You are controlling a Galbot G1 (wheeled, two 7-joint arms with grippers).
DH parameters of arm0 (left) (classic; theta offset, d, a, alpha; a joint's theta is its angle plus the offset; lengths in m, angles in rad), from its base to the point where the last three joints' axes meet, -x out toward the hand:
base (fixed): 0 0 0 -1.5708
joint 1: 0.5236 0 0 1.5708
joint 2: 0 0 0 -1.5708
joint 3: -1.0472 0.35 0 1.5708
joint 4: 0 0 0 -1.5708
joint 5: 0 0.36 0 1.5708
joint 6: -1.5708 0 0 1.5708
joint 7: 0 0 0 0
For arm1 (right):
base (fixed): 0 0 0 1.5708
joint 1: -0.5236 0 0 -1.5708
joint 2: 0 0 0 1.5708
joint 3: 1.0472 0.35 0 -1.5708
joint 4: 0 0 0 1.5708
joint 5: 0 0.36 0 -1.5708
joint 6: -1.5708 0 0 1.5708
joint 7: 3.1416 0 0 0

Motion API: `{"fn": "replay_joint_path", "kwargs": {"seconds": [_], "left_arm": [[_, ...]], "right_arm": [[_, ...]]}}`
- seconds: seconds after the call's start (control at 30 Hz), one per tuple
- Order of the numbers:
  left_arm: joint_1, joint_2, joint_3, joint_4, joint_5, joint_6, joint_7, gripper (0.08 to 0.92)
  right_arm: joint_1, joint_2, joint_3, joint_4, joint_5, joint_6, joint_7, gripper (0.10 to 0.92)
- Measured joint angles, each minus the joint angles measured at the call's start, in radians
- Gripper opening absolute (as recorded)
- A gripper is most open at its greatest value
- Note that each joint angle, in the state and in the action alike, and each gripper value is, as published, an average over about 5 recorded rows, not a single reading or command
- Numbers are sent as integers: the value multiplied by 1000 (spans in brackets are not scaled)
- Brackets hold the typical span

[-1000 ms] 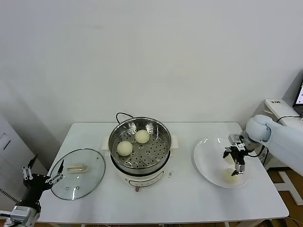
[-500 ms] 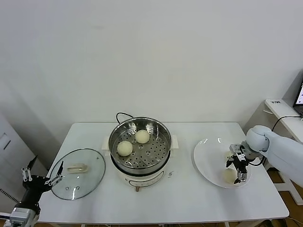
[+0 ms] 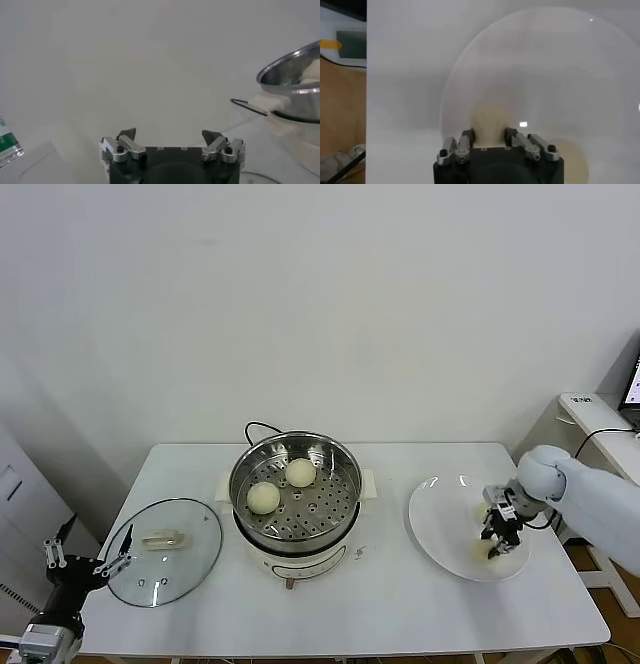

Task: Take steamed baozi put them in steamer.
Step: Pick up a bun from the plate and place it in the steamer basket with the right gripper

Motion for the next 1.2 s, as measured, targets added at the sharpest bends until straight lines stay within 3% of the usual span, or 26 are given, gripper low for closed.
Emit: {"fn": "replay_joint_path", "kwargs": {"seconds": [0.53,1.2], "left_arm": [[-1,-17,-16,-16,-9,-1,0,823],[4,-38,-38,-18,-35,-11,-1,823]], "right_arm": [[520,272,-252,44,218,114,-22,340],[457,560,-246,235,-9,481,-32,340]]}}
